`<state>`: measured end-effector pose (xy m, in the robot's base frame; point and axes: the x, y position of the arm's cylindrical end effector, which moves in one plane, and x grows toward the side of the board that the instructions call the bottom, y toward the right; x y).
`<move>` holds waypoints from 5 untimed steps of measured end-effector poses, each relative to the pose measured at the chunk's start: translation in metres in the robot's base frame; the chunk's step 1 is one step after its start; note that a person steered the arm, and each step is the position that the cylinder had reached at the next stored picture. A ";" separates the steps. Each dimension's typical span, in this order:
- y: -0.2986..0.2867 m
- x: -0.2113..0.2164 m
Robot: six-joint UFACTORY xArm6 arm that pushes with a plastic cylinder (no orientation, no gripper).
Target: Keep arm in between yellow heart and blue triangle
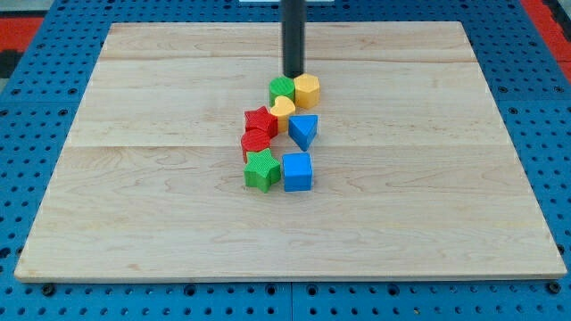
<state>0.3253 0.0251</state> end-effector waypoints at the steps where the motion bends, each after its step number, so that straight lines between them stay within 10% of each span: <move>1: 0.041 0.040; 3: 0.108 0.070; 5: 0.053 0.055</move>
<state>0.3807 0.0782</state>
